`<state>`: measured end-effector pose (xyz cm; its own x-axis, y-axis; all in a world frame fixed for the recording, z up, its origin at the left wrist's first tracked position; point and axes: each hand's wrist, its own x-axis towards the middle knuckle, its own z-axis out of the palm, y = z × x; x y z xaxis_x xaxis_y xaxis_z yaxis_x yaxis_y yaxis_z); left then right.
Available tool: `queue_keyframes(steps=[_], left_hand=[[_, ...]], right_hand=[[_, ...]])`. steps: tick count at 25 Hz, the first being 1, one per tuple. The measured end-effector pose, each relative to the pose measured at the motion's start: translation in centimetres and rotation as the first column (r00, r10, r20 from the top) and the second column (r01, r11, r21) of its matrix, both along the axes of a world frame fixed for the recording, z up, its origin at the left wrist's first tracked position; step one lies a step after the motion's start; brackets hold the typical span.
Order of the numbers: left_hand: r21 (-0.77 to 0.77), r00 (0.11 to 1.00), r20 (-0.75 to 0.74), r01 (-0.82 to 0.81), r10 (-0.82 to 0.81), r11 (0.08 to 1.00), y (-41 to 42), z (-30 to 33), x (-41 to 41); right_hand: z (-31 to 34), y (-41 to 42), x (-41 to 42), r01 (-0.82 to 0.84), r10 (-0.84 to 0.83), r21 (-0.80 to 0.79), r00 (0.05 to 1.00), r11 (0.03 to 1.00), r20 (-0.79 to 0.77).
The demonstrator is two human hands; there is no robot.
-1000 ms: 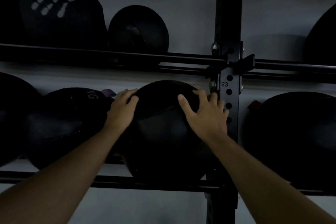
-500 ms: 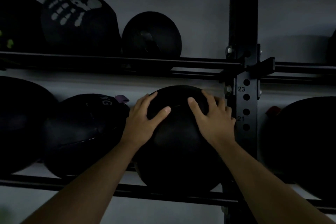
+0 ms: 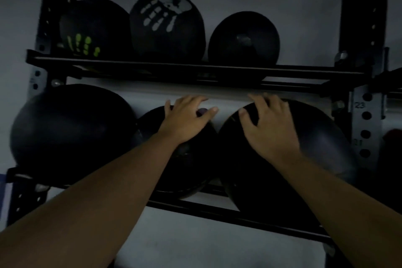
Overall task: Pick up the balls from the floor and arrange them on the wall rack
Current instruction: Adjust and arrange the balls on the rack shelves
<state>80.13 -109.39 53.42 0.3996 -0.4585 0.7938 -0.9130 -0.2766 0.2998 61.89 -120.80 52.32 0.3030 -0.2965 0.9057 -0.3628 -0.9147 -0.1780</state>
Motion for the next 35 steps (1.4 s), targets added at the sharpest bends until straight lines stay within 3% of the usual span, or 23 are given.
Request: queue_keyframes(steps=[2, 5, 9, 12, 14, 16, 18, 20, 22, 24, 26, 30, 32, 35], left_hand=[[-0.014, 0.999, -0.046, -0.02, 0.019, 1.0, 3.7, -0.2, 4.7], [-0.002, 0.973, -0.161, 0.168, -0.166, 0.986, 8.7, -2.8, 10.9], [0.132, 0.949, -0.148, 0.297, -0.278, 0.946, 9.8, -7.7, 15.7], [0.032, 0.939, -0.084, 0.338, -0.334, 0.941, 8.1, -8.8, 16.5], [-0.081, 0.951, -0.086, 0.292, -0.298, 0.953, 6.7, -7.8, 16.4], [-0.128, 0.959, -0.189, 0.19, -0.212, 0.973, 5.4, -5.2, 16.0], [-0.07, 0.924, -0.348, 0.141, -0.156, 0.988, 4.2, -2.8, 15.7], [-0.032, 0.911, -0.401, 0.09, -0.095, 0.995, 3.6, -2.5, 15.5], [-0.05, 0.929, -0.369, 0.009, -0.027, 0.999, 3.3, -3.5, 14.9], [-0.088, 0.948, -0.318, -0.048, 0.017, 0.995, 3.2, -4.1, 14.5], [-0.176, 0.961, -0.274, -0.022, -0.027, 0.984, 3.1, -4.1, 14.8], [-0.39, 0.912, -0.154, 0.298, -0.381, 0.871, 3.6, -5.2, 15.2], [-0.379, 0.916, -0.097, 0.328, -0.39, 0.865, 3.3, -4.8, 15.6], [-0.358, 0.91, -0.175, 0.297, -0.376, 0.885, 3.1, -3.2, 15.8]], right_hand=[[-0.9, 3.1, 4.4, -0.134, 0.138, 0.069, 0.989, 0.989, -0.054], [-4.1, 6.1, 10.7, -0.183, 0.216, 0.186, 0.96, 0.965, -0.179], [-8.7, 7.5, 16.2, -0.031, 0.071, 0.226, 0.983, 0.974, -0.17], [-8.7, 7.4, 17.6, 0.005, 0.01, 0.217, 0.998, 0.976, -0.068], [-6.8, 6.0, 18.6, 0.028, -0.017, 0.225, 0.999, 0.974, -0.05], [-2.6, 4.0, 19.4, 0.015, 0.025, 0.311, 0.992, 0.95, -0.126], [1.6, 2.4, 19.9, 0.025, 0.104, 0.403, 0.95, 0.915, -0.296], [3.5, 1.8, 20.4, 0.039, 0.142, 0.43, 0.914, 0.902, -0.381], [2.6, 2.0, 20.5, 0.003, 0.111, 0.391, 0.957, 0.92, -0.268], [0.1, 3.0, 20.0, -0.114, 0.107, 0.366, 0.993, 0.924, 0.04], [-3.2, 4.5, 19.3, -0.174, 0.119, 0.332, 0.976, 0.927, 0.18], [-5.9, 5.8, 18.7, -0.117, 0.098, 0.291, 0.992, 0.949, 0.081], [-4.5, 5.3, 19.2, -0.099, 0.083, 0.291, 0.994, 0.952, 0.066], [-3.1, 4.8, 19.9, -0.065, 0.05, 0.295, 0.997, 0.953, 0.058]])
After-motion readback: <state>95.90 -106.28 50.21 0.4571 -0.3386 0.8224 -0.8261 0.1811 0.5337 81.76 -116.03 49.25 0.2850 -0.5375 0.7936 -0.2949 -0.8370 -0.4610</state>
